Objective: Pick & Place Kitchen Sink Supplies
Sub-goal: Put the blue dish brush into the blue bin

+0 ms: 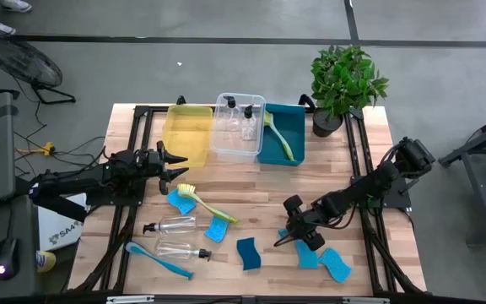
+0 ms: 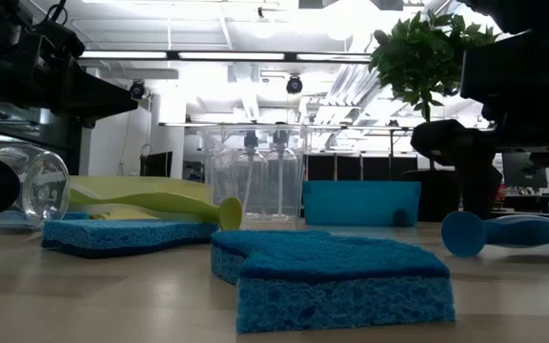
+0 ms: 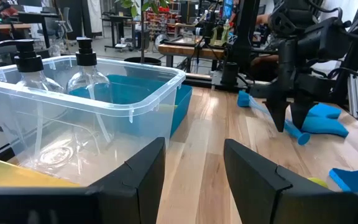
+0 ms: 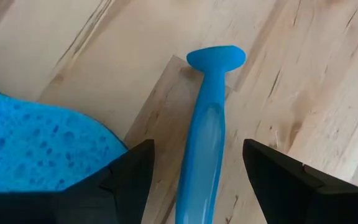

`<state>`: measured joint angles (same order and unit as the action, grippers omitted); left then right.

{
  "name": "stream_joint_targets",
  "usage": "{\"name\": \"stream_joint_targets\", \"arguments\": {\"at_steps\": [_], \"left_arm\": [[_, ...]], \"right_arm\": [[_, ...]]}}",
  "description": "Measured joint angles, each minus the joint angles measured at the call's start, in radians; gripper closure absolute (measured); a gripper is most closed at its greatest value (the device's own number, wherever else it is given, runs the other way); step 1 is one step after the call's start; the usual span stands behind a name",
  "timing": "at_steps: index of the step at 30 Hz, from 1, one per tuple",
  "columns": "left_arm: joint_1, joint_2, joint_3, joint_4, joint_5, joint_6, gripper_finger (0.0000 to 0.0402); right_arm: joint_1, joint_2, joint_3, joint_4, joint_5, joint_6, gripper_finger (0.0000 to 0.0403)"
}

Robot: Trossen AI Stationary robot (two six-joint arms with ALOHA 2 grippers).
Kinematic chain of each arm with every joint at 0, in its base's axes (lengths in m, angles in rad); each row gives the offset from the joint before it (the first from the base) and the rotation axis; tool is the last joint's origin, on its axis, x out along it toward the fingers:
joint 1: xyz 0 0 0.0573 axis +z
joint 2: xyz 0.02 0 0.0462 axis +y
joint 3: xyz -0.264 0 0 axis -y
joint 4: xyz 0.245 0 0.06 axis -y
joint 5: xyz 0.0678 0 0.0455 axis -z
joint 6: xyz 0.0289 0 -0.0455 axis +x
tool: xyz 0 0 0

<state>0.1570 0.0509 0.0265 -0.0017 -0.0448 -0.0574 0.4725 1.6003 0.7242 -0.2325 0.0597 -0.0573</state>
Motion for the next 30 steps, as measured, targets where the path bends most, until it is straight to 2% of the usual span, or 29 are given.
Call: {"name": "stream_joint_targets", "arguments": {"at_steps": [6, 18, 30], "left_arm": [[0.0, 0.0, 0.0, 0.0, 0.0, 0.0, 0.0241], [0.0, 0.0, 0.0, 0.0, 0.0, 0.0, 0.0241], [0.0, 0.0, 0.0, 0.0, 0.0, 0.0, 0.0241]], "right_arm": [[0.0, -0.02, 0.001, -0.077, 0.029, 0.009, 0.0166], [-0.001, -0.096, 0.0, -0.456, 0.067, 0.057, 0.0166], [-0.002, -0.101, -0.043, -0.478, 0.073, 0.086, 0.0167]]}}
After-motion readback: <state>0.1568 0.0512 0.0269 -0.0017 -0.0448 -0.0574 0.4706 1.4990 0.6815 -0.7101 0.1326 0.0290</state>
